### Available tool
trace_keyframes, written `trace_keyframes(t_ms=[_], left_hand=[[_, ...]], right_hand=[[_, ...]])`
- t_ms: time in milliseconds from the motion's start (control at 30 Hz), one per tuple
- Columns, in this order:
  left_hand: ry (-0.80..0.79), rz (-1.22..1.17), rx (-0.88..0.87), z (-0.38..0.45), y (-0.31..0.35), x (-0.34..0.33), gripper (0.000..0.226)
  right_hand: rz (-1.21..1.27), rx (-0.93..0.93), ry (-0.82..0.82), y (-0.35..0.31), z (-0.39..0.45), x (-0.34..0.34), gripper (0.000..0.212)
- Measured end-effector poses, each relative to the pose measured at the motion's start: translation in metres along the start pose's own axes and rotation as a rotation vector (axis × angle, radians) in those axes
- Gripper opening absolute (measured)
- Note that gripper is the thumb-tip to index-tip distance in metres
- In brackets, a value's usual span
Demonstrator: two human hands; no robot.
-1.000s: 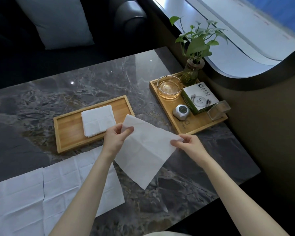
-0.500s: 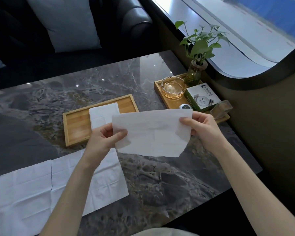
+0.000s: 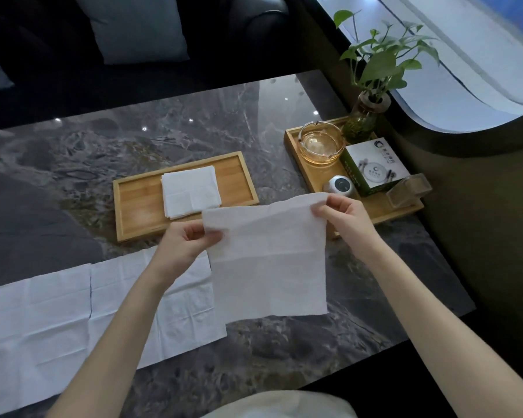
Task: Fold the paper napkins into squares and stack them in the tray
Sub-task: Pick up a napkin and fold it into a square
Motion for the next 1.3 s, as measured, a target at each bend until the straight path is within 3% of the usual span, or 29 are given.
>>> trace_keyframes(t_ms=[300,433,567,700,833,1067,1167,1300], left_hand=[[0.047,0.121,0.071,0.013,-0.029,-0.004,0.014],[0.037,0.199,0.051,0.007,-0.032,-0.002,0.022],[0.027,0.426,-0.05,-0.007,-0.034,-0.005,0.017],[-0.003,0.666,-0.114,-0.021,-0.048,-0.01,0.025],[-0.001,0.785,-0.147,-0.03,-0.064,-0.017,0.035],[-0.036,0.981,-0.293,-0.036,-0.088,-0.029,0.041],[-0.012,1.001,-0.295,-0.04,-0.089,-0.032,0.049],[0.01,1.002,-0.332,-0.045,-0.083,-0.046,0.036]], right_hand=[[-0.114,-0.011,-0.001,0.028,0.013,0.001,0.011],[-0.169,0.017,-0.01,0.032,0.007,0.002,0.008],[-0.257,0.026,0.003,0.04,-0.008,0.004,0.011],[-0.339,0.047,0.038,0.058,-0.025,0.007,0.019],[-0.496,0.136,0.041,0.077,-0.041,0.008,0.025],[-0.977,0.41,-0.089,0.099,-0.05,0.015,0.031],[-1.089,0.45,-0.037,0.101,-0.051,0.013,0.037],[-1.105,0.449,0.059,0.103,-0.052,-0.007,0.038]])
Point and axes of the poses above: each hand's wrist, its own z-axis towards the middle knuckle, its own x-axis out of the back of the hand, y = z × x, the point moved 1 cm from there along z, towards the middle knuckle, and after that the axes turned 9 degrees about z, right-handed, at the moved point
